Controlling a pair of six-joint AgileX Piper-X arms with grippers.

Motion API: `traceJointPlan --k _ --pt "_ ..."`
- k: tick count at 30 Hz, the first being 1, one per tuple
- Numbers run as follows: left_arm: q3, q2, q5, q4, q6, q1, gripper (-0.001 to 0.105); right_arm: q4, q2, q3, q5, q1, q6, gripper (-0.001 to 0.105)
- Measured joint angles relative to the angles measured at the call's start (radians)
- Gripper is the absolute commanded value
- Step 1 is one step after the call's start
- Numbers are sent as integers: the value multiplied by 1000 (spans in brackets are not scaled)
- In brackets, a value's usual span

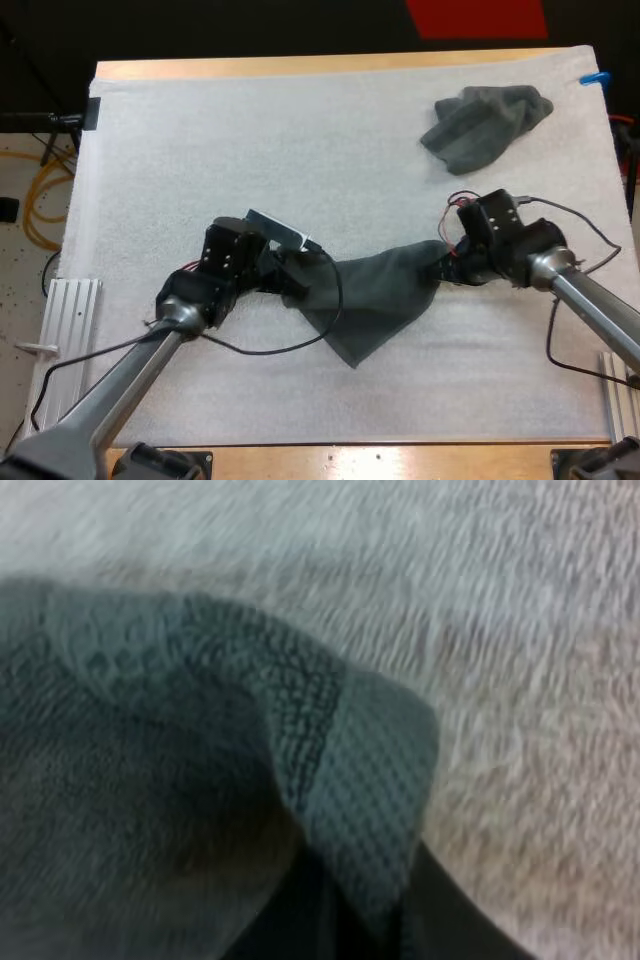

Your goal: Pick towel from pile fold and stack

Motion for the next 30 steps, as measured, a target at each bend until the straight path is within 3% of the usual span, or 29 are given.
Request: traceJointPlan --k 8,16,18,21,23,24,26,30 --pt "-45 117 -69 -127 2 8 0 -79 26 1 167 0 11 1" --pt "-122 176 -71 -207 15 88 3 -109 26 1 211 0 11 3" --pt "-125 177 -71 -209 16 106 9 -111 26 1 224 0 12 10" --pt "-125 177 -71 -221 58 125 28 -114 26 -2 224 0 36 36" --pt "-126 177 -71 -224 87 129 45 -114 26 -16 208 0 51 59" --pt "-127 177 -71 -224 97 129 52 -114 26 -26 202 0 53 65" --pt "-143 177 -71 -224 111 129 61 -114 26 -54 198 0 55 72" --pt "-227 170 -71 -153 112 129 62 -86 23 -130 197 0 55 70"
